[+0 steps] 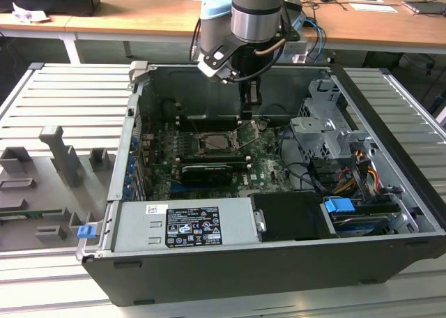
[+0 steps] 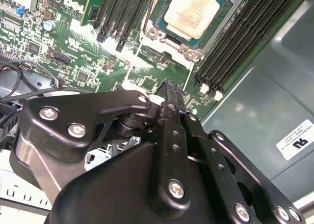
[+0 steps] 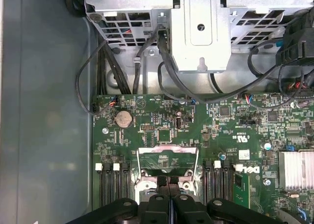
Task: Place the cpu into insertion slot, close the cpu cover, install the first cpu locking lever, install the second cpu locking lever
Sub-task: 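Close the cpu cover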
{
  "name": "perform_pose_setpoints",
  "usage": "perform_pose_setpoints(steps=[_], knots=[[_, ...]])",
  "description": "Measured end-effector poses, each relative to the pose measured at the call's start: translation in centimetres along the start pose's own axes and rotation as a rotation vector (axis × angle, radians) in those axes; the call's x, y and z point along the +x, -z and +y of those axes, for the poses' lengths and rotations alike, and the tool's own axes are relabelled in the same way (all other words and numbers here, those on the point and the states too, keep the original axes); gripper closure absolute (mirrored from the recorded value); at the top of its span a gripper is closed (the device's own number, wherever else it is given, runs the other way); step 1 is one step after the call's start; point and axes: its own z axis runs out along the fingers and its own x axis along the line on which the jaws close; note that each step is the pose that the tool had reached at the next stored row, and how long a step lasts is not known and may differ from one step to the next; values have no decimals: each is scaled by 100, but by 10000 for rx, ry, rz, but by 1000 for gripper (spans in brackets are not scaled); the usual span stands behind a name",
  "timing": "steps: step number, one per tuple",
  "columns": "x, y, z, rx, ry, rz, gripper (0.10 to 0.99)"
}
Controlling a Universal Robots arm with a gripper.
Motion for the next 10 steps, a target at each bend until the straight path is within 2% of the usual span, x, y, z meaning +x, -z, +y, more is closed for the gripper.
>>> perform_pose_setpoints(steps=[5, 8, 10], knots=[[0, -1, 11, 0, 2, 1, 980], [1, -3, 43, 1, 0, 1, 980], [2, -6, 92, 2, -1, 1, 980]])
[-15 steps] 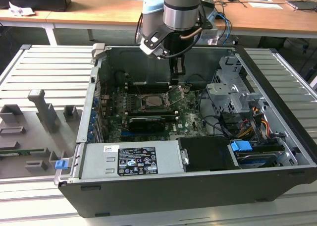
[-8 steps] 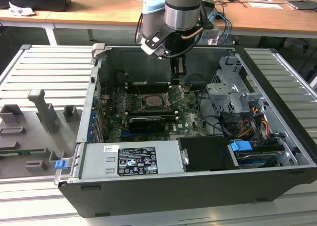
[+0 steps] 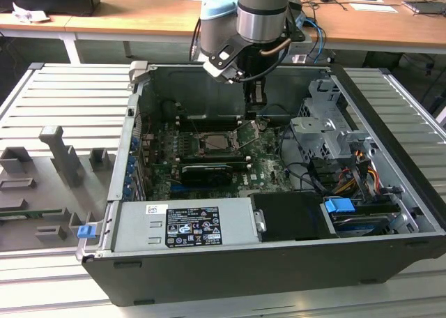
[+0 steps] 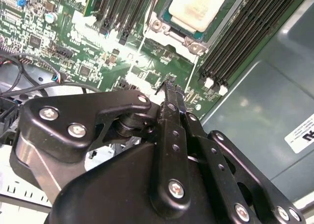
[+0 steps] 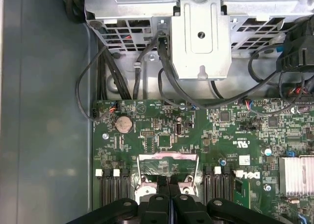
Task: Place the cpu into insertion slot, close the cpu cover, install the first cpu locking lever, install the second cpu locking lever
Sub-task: 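Close the cpu cover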
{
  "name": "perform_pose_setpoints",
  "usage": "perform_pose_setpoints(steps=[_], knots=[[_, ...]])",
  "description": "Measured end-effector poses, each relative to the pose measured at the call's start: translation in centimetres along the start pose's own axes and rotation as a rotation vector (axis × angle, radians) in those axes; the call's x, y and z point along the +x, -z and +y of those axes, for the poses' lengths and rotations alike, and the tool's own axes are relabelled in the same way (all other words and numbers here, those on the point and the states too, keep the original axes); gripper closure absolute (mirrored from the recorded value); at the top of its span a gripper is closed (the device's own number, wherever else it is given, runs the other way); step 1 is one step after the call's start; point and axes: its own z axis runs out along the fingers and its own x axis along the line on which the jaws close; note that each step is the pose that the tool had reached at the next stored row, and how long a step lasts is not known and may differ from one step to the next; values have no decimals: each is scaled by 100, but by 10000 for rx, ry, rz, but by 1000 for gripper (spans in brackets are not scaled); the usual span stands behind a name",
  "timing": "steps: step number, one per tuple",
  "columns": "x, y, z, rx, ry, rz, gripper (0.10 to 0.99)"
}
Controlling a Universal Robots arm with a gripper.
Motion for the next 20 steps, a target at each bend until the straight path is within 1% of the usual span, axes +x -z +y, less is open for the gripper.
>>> perform_pose_setpoints(steps=[2, 16, 20], knots=[[1, -2, 31, 1, 1, 0, 980], [3, -10, 163, 3, 1, 0, 980], [4, -15, 226, 9, 0, 3, 980]])
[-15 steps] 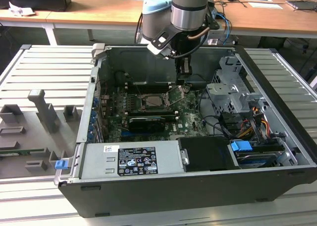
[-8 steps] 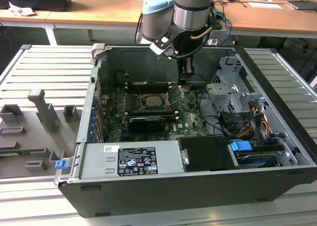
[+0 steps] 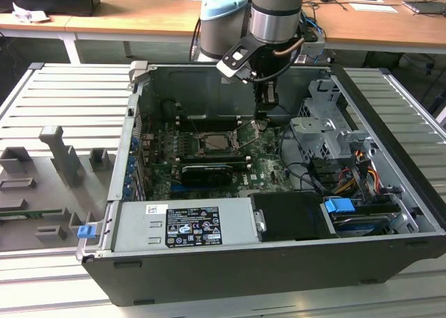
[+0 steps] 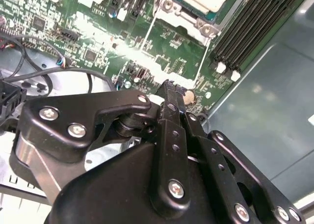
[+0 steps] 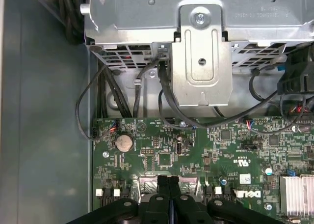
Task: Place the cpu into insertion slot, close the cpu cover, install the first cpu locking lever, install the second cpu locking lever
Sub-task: 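Close the cpu cover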
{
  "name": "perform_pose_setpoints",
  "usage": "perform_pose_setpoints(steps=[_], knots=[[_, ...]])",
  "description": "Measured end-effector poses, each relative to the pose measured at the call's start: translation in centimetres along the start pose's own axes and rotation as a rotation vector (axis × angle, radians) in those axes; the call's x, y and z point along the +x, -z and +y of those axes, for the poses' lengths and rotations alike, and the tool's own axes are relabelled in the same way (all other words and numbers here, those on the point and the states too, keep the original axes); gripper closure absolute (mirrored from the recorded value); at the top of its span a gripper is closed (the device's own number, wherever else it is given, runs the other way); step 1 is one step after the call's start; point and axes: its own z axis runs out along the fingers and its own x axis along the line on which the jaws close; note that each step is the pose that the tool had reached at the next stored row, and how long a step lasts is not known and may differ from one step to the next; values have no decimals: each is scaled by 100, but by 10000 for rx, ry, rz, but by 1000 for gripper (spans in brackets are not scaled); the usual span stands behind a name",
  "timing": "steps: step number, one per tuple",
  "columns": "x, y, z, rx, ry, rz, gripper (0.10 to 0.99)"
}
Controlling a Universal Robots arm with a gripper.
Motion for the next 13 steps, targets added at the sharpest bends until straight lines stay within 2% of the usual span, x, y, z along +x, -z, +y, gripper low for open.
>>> perform_pose_setpoints(steps=[11, 13], knots=[[-1, -82, 14, 11, 3, -19, 980], [-1, -93, 43, 15, 27, -18, 980]])
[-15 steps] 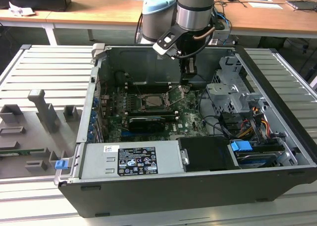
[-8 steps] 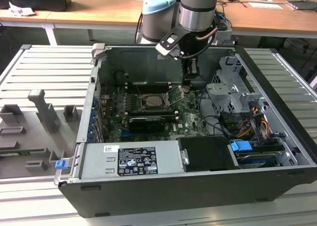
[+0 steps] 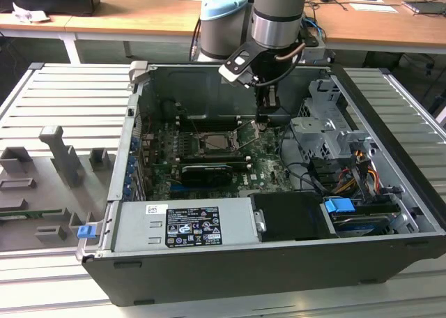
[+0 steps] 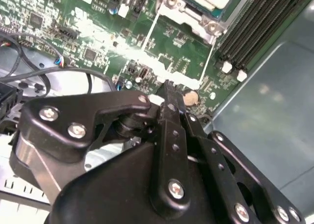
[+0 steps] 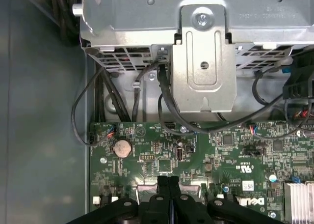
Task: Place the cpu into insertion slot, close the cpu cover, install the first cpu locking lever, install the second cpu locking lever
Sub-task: 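Close the cpu cover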
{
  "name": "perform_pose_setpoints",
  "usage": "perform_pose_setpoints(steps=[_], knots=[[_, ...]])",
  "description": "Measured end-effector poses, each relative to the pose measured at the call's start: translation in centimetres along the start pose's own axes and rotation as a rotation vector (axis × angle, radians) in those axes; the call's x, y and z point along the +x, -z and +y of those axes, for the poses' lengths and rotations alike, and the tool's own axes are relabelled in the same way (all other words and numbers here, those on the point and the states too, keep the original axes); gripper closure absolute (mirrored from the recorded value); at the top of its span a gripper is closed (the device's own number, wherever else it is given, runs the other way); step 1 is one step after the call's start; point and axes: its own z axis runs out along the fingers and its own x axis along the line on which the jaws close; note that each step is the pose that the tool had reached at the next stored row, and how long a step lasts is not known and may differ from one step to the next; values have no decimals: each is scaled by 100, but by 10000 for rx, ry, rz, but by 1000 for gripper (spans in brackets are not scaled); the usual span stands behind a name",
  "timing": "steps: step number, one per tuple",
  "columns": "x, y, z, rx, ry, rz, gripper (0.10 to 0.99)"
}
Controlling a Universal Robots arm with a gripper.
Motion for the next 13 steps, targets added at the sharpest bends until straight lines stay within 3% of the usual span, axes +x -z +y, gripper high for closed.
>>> perform_pose_setpoints(steps=[4, 8, 13], knots=[[0, -44, 36, 4, 181, -6, 980], [-1, -106, 74, 7, 324, -116, 980], [-1, -170, 101, 8, 326, -143, 980]])
